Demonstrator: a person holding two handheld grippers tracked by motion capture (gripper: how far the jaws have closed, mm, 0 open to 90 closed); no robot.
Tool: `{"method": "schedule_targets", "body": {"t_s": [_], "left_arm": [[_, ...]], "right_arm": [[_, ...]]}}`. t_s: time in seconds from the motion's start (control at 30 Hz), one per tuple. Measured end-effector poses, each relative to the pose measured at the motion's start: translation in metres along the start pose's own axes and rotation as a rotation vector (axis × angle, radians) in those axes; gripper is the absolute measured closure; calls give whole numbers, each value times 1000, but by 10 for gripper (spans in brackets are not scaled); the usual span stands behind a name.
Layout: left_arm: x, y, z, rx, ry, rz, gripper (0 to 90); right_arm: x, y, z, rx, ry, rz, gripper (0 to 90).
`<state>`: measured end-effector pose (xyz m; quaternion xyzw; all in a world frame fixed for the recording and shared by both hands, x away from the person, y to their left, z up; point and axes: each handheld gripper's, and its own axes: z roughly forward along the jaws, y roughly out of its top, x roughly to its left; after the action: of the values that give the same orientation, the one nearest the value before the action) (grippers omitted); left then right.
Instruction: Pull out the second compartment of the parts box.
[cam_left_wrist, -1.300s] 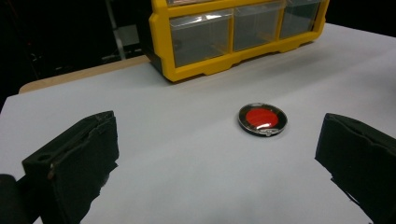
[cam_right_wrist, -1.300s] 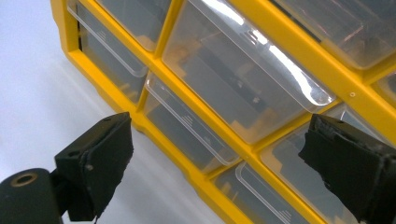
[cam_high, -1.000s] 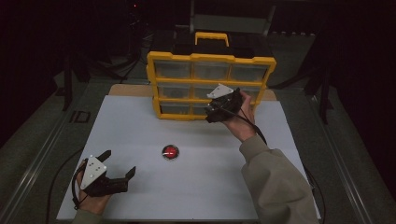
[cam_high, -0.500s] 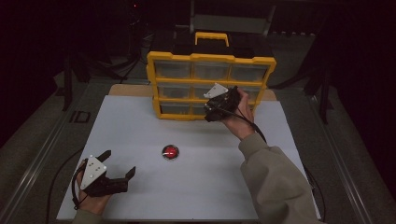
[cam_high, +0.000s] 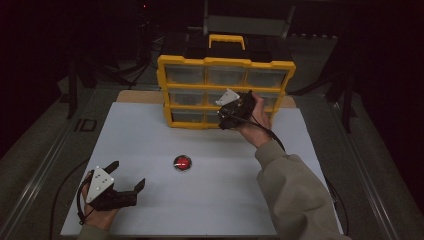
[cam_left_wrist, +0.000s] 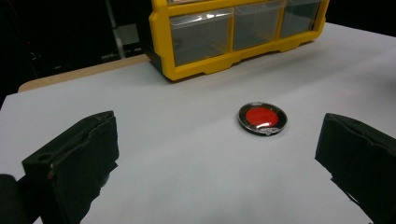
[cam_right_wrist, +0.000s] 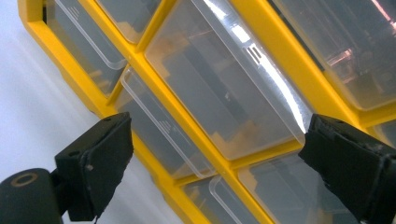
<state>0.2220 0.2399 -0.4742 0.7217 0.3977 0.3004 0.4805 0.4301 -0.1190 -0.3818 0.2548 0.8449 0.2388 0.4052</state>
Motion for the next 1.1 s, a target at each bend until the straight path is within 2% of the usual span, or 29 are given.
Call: {"method": "schedule_targets", "body": {"t_s": [0.53, 0.9, 1.1], "left_arm": [[1, 0, 0, 3, 2, -4, 0], [1, 0, 0, 6, 2, -4, 0], [1, -1, 0, 6, 1, -5, 0]], "right_arm": [[-3, 3, 3, 15, -41, -57, 81], [2, 6, 5, 35, -100, -145, 81], [6, 7, 6, 46, -141, -216, 81]]}}
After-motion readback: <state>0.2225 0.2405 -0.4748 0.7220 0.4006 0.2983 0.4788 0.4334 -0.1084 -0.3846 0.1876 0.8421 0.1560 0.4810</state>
